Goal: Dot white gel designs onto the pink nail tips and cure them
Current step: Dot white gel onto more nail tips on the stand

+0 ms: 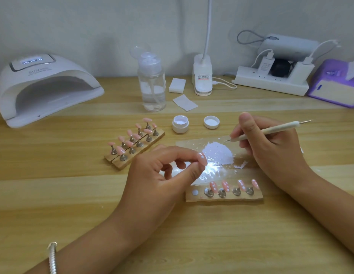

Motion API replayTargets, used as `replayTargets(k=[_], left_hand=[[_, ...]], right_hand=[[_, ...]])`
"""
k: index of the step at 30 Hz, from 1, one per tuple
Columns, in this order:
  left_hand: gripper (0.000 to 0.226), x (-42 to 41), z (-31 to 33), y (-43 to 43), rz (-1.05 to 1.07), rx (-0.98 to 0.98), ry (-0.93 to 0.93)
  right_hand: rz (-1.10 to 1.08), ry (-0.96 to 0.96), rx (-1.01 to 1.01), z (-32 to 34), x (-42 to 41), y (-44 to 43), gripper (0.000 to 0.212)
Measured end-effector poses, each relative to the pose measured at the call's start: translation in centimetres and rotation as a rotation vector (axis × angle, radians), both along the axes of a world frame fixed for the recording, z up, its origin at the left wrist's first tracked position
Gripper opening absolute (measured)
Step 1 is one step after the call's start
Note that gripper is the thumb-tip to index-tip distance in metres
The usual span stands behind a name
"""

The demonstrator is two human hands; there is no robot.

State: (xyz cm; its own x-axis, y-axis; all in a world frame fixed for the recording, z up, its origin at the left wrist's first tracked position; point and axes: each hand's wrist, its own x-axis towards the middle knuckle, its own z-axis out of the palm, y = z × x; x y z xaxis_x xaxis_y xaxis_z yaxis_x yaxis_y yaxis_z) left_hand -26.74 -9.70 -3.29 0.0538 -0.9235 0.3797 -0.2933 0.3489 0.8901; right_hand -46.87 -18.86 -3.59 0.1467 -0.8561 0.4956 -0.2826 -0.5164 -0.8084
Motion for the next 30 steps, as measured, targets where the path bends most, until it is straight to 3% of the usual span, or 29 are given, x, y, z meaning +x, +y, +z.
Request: replayTargets(k=[25,30], left_hand=[[0.006,0.0,0.0,0.0,-0.015,0.015,-0.001],[0.003,-0.1,0.1,0.1,-0.040,-0.023,-0.021]], right_hand=[[0.031,-0.077,0.066,0.4,0.2,0.5,0.044],[0.078,-0.131,0.012,2.3,0.6,1.7,0.028]])
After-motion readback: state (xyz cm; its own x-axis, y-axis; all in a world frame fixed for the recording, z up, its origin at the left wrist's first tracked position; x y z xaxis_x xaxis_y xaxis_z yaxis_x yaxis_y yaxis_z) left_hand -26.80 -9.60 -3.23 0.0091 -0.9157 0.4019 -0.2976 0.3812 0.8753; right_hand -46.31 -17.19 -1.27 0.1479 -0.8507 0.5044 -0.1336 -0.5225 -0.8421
